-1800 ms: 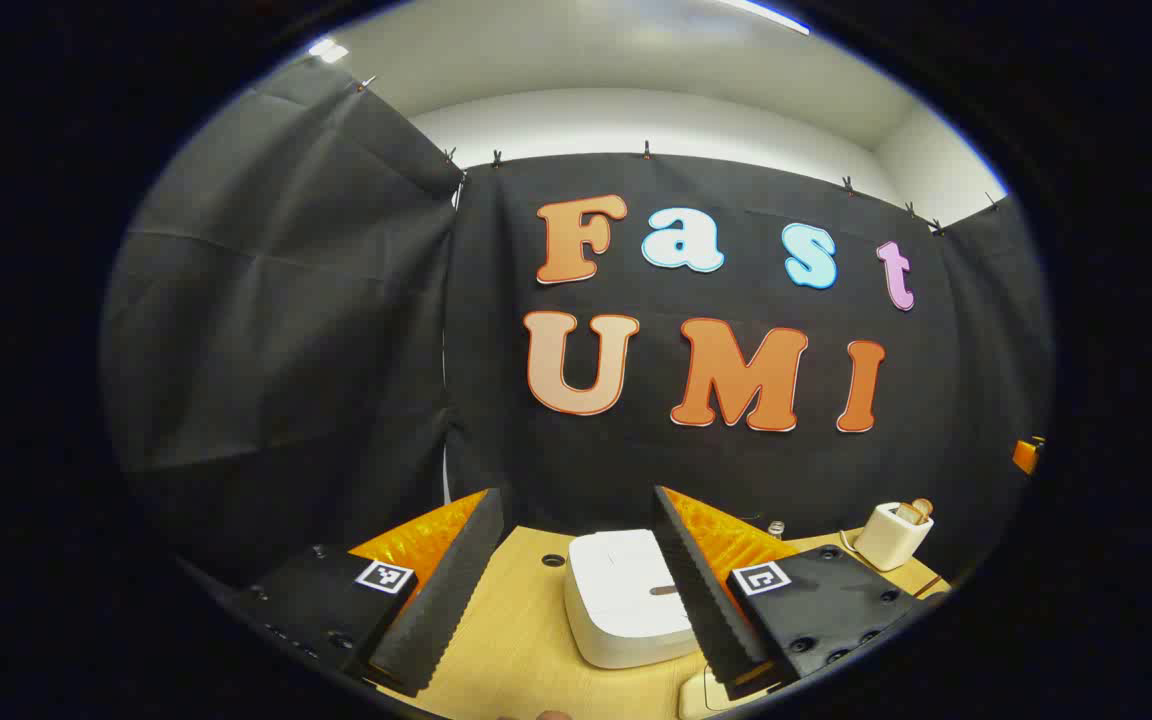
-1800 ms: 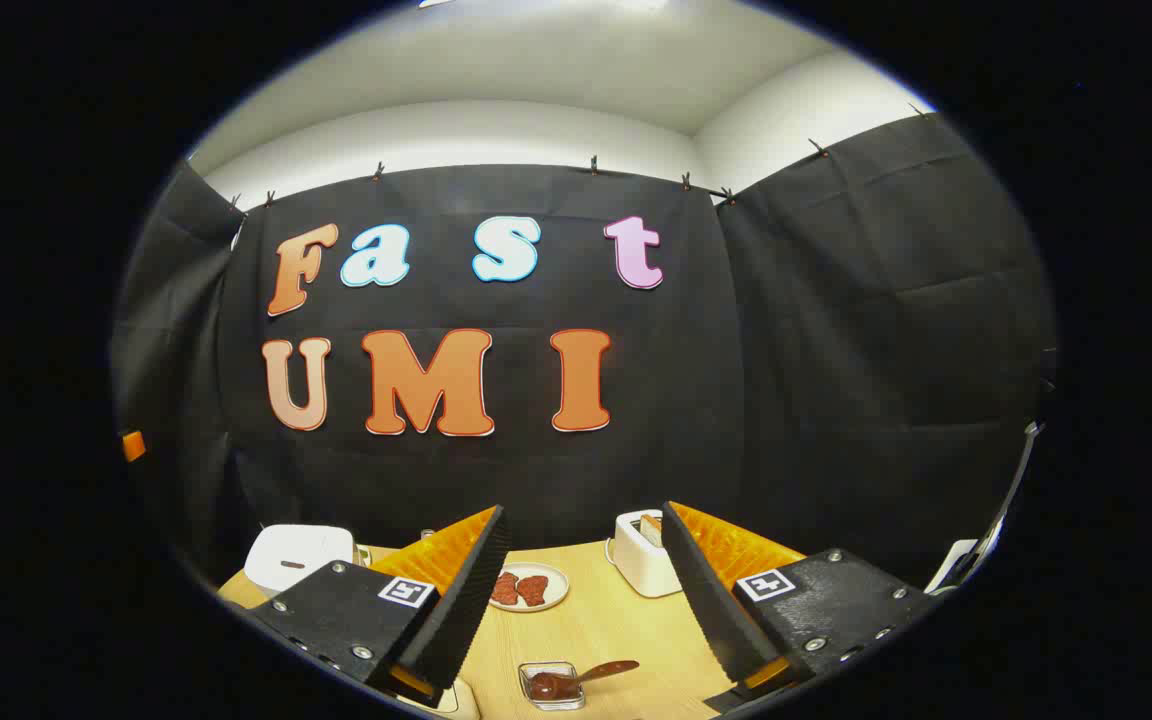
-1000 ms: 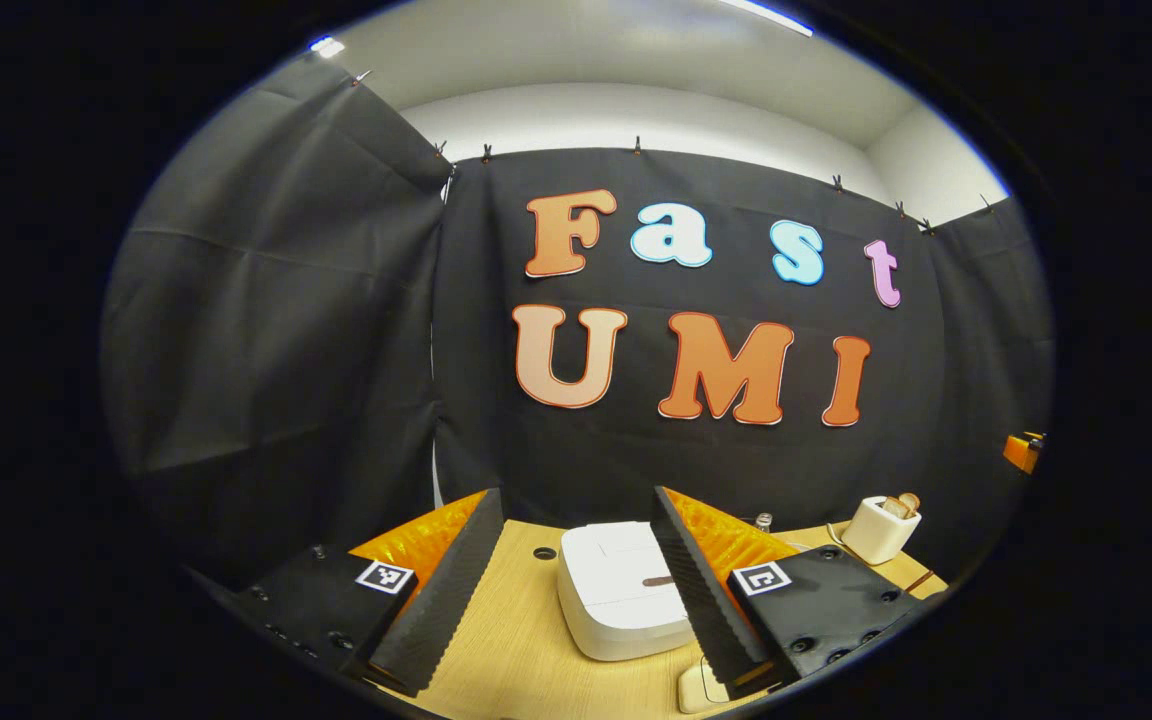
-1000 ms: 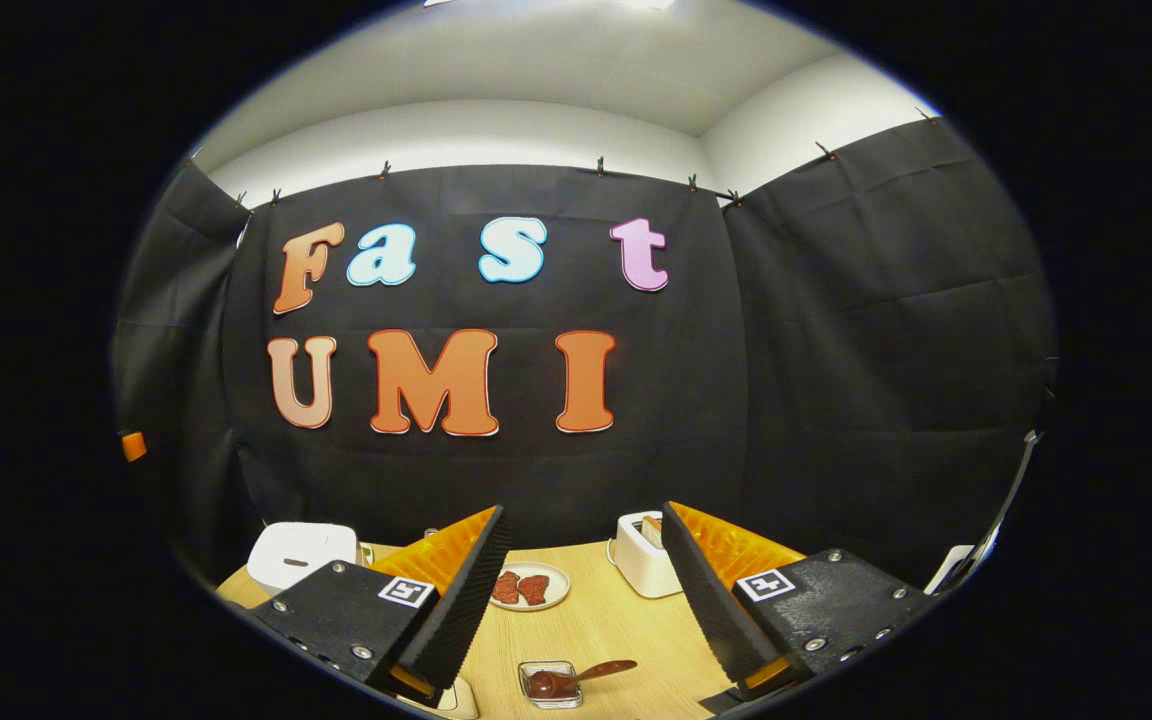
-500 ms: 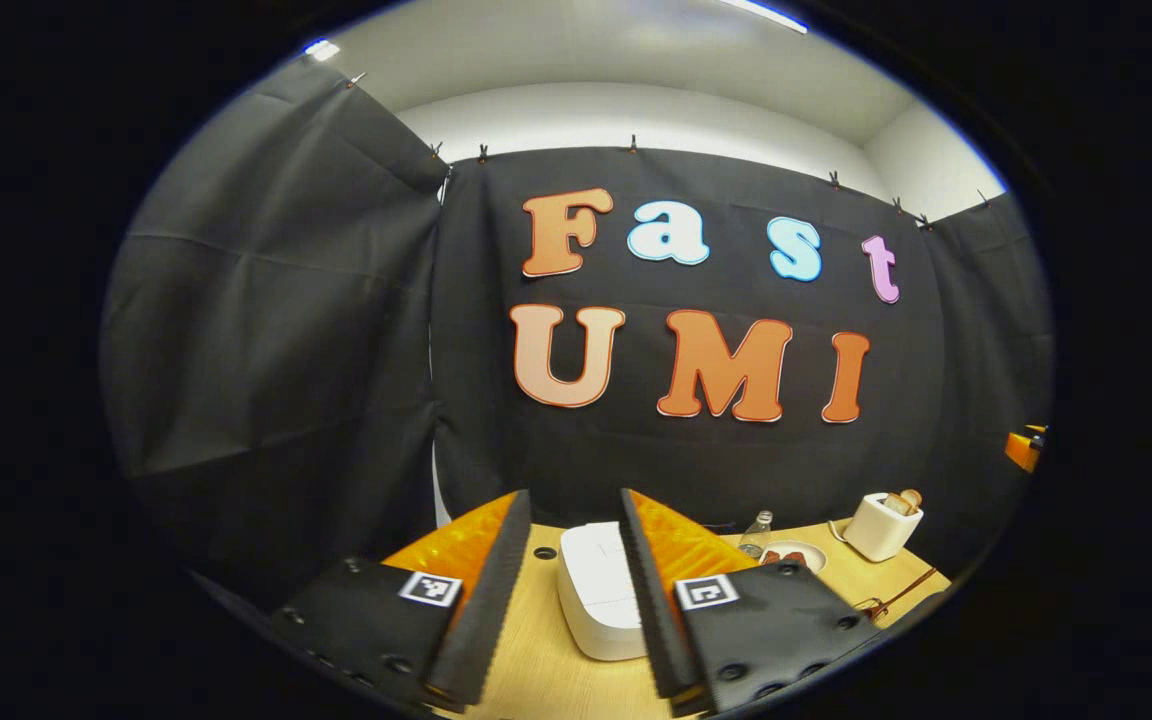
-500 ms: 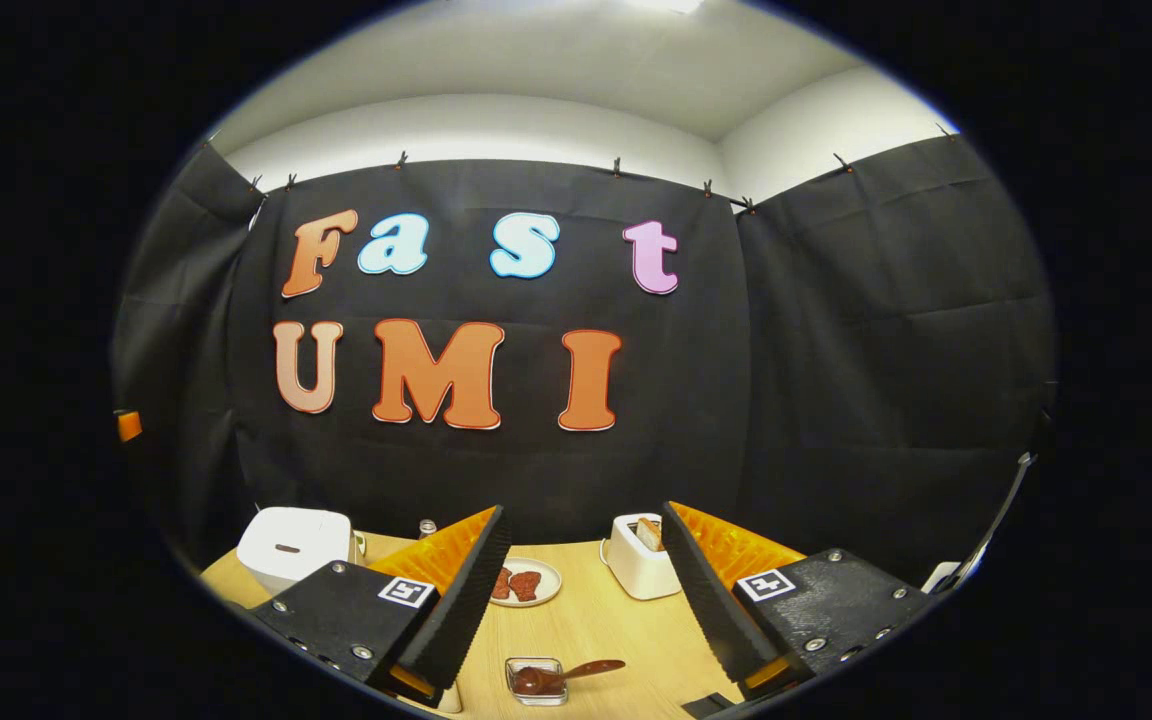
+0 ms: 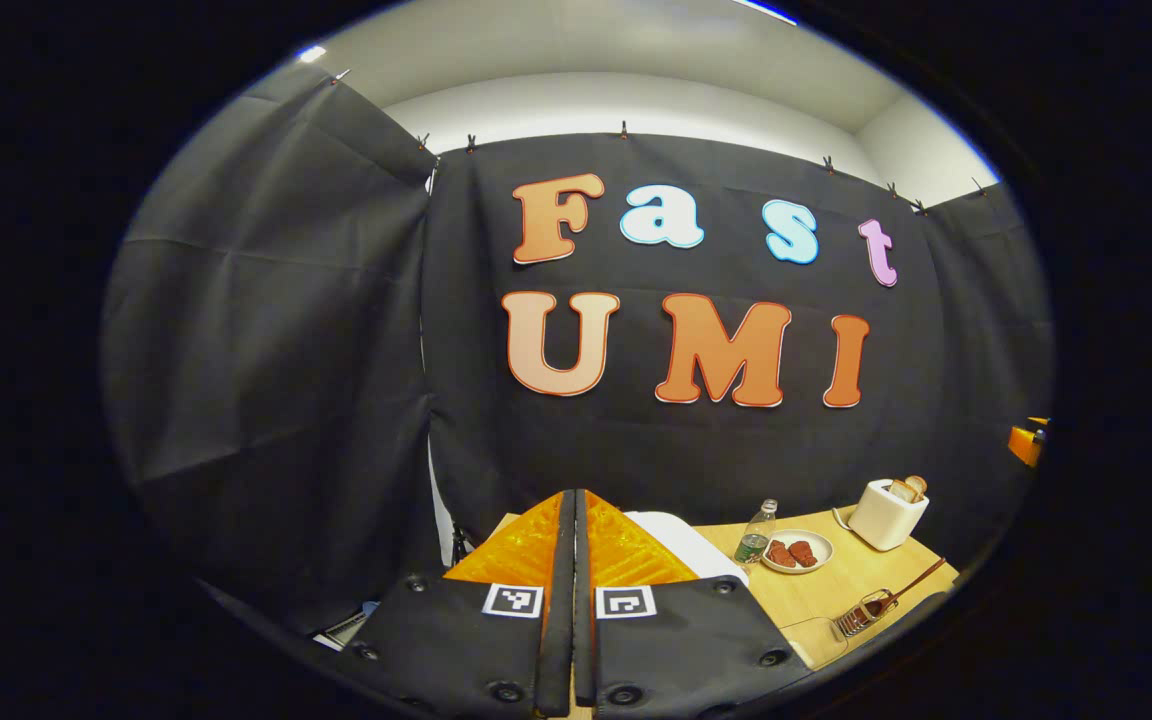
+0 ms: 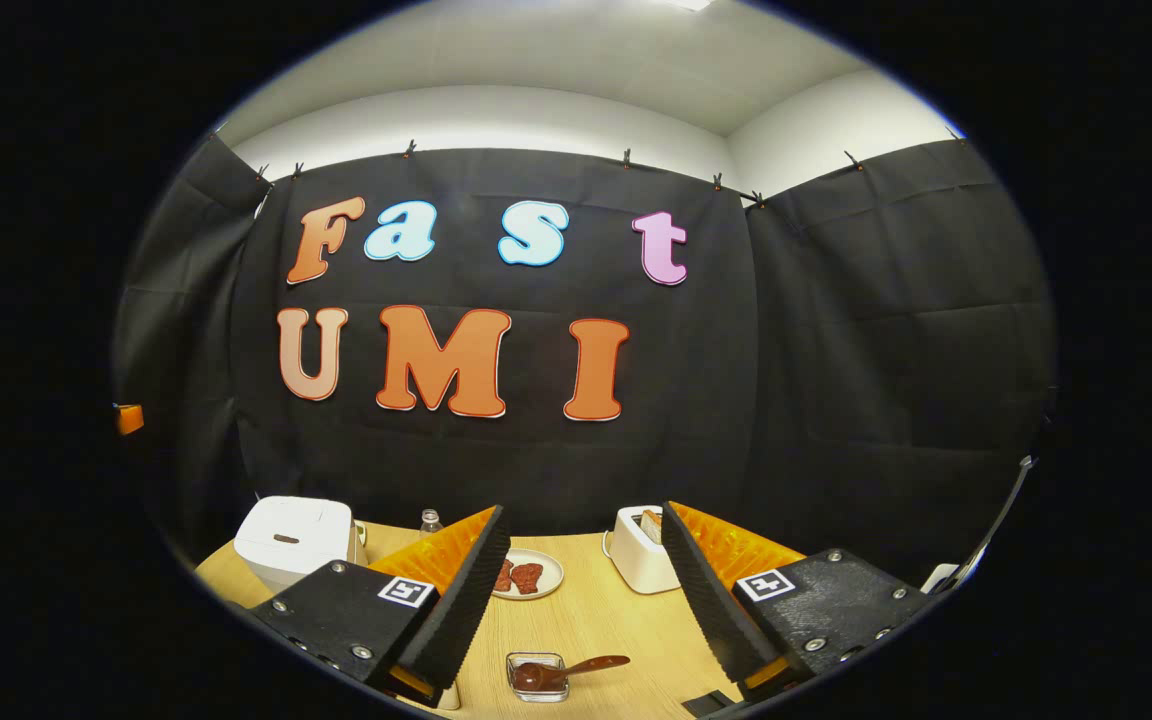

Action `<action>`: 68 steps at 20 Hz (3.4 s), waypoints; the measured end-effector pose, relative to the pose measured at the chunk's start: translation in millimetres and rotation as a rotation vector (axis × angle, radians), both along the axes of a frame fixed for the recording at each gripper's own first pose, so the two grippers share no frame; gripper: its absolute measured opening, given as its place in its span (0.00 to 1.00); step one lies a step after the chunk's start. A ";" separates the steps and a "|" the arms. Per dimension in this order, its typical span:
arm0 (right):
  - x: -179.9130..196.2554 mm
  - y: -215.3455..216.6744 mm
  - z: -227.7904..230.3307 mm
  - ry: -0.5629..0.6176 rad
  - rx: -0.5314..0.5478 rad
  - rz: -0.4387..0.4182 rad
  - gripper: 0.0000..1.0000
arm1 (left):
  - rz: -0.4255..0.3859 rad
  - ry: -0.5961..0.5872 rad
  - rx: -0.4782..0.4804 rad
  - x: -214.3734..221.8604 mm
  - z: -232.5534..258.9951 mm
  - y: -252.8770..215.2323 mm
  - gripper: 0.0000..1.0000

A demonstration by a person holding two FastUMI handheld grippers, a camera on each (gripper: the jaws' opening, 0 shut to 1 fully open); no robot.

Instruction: Close the left gripper, press the button to open the rice cooker; take a wooden spoon from the chopstick holder with the right hand, scoop a spoonful of rice and pour it into the rice cooker, then put the wooden spoon back into the chopstick holder.

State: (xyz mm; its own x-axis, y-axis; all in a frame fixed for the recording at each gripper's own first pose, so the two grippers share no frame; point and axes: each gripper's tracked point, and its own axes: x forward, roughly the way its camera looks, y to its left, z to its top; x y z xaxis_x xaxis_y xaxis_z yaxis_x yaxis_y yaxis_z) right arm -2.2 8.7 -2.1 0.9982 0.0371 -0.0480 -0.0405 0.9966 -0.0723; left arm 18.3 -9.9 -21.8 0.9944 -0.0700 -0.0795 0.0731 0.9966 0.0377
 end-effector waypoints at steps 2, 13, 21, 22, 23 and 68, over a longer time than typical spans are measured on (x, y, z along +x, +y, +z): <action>1.7 -1.3 -1.1 -0.001 0.000 -0.003 0.94 | -0.035 0.024 -0.004 9.6 -10.1 -15.0 0.05; 10.1 -14.6 -20.4 0.044 -0.002 -0.035 0.94 | -0.177 0.183 0.054 95.9 -93.8 -86.7 0.05; 14.2 -30.3 -39.4 0.095 -0.004 -0.077 0.94 | -0.252 0.371 0.019 138.2 -193.8 -119.7 0.05; 15.0 -32.3 -41.8 0.102 0.000 -0.081 0.94 | -0.256 0.401 0.007 140.1 -209.7 -121.6 0.05; 15.0 -33.3 -42.9 0.106 0.002 -0.086 0.95 | -0.254 0.429 0.001 140.6 -220.0 -120.9 0.05; 12.8 -55.5 -145.3 0.198 0.159 -0.088 0.95 | 0.076 -0.025 -0.019 8.2 52.3 18.2 0.05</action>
